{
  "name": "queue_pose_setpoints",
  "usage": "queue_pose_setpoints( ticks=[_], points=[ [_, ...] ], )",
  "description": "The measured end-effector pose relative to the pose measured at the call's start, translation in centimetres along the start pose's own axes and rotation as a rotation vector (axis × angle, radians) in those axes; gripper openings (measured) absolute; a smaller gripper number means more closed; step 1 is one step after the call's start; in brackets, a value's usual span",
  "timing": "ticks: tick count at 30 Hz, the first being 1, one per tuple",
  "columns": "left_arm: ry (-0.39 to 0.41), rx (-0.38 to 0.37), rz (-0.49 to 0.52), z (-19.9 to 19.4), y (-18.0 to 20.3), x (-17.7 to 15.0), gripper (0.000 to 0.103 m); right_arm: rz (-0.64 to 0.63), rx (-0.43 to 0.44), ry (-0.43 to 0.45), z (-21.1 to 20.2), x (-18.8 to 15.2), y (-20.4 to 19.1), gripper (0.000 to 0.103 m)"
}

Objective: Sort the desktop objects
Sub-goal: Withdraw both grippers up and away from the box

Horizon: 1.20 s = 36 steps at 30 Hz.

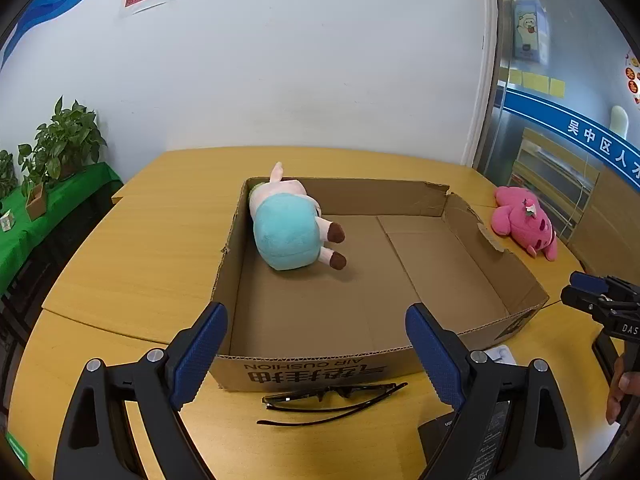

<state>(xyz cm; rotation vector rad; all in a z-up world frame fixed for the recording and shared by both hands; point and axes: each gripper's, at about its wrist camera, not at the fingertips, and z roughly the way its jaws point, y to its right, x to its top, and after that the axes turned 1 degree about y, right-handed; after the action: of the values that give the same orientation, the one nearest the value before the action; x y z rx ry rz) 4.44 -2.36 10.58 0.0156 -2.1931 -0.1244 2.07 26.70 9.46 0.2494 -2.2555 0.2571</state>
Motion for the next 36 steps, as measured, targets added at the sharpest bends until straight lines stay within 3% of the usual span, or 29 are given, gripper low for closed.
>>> queue_pose_setpoints(
  ticks=[3, 10, 12, 16, 27, 32, 36],
  points=[
    [-0.004, -0.011, -0.003, 0.4, 0.1, 0.1, 0.093, 0.006, -0.002, 0.003, 0.0, 0.0, 0.2, 0.054],
    [0.001, -0.039, 0.003, 0.9, 0.4, 0.1, 0.092, 0.029, 0.009, 0.003, -0.4, -0.7, 0.5, 0.054],
    [0.0, -0.055, 0.019, 1.0, 0.8, 0.0, 0.092, 0.049, 0.023, -0.001, -0.4, -1.0, 0.9, 0.058],
    [-0.009, -0.074, 0.053, 1.3, 1.6, -0.1, 0.093, 0.087, 0.003, -0.018, -0.6, -1.5, 1.7, 0.078],
    [-0.042, -0.106, 0.053, 2.9, 1.7, 1.2, 0.093, 0.139, -0.018, -0.029, -0.8, -2.7, 2.3, 0.078],
    [-0.076, -0.138, 0.08, 6.2, 2.7, 4.5, 0.093, 0.15, -0.016, -0.018, -0.6, -2.1, 2.4, 0.078],
    [-0.156, -0.156, 0.057, 11.8, 3.4, 7.8, 0.093, 0.112, -0.002, 0.002, 0.3, -0.5, 1.7, 0.078]
  ],
)
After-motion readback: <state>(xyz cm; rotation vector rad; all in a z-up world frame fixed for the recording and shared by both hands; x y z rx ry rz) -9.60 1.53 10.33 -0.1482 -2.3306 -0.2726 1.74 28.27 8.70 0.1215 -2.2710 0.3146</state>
